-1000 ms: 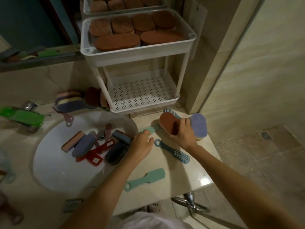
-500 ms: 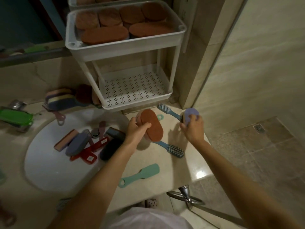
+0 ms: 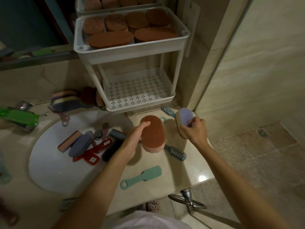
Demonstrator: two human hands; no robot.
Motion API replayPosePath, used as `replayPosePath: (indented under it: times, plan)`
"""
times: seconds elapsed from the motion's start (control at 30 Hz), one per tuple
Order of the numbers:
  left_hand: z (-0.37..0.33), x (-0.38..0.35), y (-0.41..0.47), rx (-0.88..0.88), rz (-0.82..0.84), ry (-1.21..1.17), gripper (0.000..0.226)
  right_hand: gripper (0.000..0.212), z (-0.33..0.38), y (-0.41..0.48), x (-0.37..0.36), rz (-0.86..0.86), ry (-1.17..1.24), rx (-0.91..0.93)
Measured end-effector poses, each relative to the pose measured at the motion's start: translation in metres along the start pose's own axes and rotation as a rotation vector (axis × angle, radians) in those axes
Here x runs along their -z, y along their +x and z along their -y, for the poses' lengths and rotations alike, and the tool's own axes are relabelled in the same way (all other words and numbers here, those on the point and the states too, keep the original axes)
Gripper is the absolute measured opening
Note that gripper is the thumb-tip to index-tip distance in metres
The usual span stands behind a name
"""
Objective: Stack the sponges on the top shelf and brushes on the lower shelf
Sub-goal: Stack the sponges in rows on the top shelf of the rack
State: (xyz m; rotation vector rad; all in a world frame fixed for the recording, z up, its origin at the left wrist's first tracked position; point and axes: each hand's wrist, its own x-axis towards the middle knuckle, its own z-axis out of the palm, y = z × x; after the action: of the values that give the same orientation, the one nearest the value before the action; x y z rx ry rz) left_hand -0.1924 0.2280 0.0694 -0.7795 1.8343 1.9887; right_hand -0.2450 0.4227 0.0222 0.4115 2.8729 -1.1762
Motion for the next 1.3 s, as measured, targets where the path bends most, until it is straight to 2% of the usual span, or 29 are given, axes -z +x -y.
replayPosePath:
  times: [0.1,0.17,0.2,0.27,0.37,0.5,0.67,0.87,0.9,0.97,1.03,1.17,1.3]
  plan:
    - [-0.016,-0.001,-0.011,-0.028,0.077,-0.120,0.022,0.012,0.037,-0.017,0.020,0.257,0.443,-0.044]
    - [-0.030,0.001,-0.020,-0.084,0.104,-0.176,0.026,0.012,0.062,-0.025,0.033,0.467,0.681,-0.095]
    - [-0.038,0.003,-0.024,-0.108,0.107,-0.197,0.029,0.015,0.072,-0.029,0.038,0.537,0.714,-0.087]
    - [-0.054,0.007,-0.033,-0.157,0.119,-0.256,0.019,0.020,0.089,-0.032,0.046,0.619,0.735,-0.058]
    - [-0.075,0.016,-0.044,-0.228,0.108,-0.311,0.015,0.016,0.113,-0.033,0.054,0.686,0.767,-0.024]
    - [-0.106,0.031,-0.059,-0.307,0.094,-0.337,0.023,0.036,0.152,-0.029,0.062,0.597,0.561,0.069]
    - [-0.150,0.052,-0.076,-0.461,0.010,-0.341,0.016,0.025,0.206,-0.021,0.077,0.476,0.576,0.156]
    - [-0.217,0.088,-0.065,-0.523,-0.229,-0.349,0.010,0.033,0.258,0.008,0.086,0.433,0.589,0.248]
    - [-0.228,0.094,-0.057,-0.524,-0.271,-0.326,0.014,0.039,0.268,0.018,0.084,0.410,0.593,0.248]
    - [-0.252,0.106,-0.037,-0.532,-0.347,-0.270,0.037,0.051,0.286,0.038,0.078,0.371,0.610,0.232]
    - [-0.272,0.113,-0.017,-0.525,-0.386,-0.183,0.056,0.051,0.301,0.056,0.072,0.322,0.620,0.204]
    - [-0.299,0.118,0.022,-0.509,-0.370,0.025,0.056,0.055,0.320,0.082,0.055,0.262,0.658,0.143]
    - [-0.309,0.119,0.054,-0.510,-0.411,0.128,0.053,0.057,0.325,0.101,0.039,0.244,0.659,0.068]
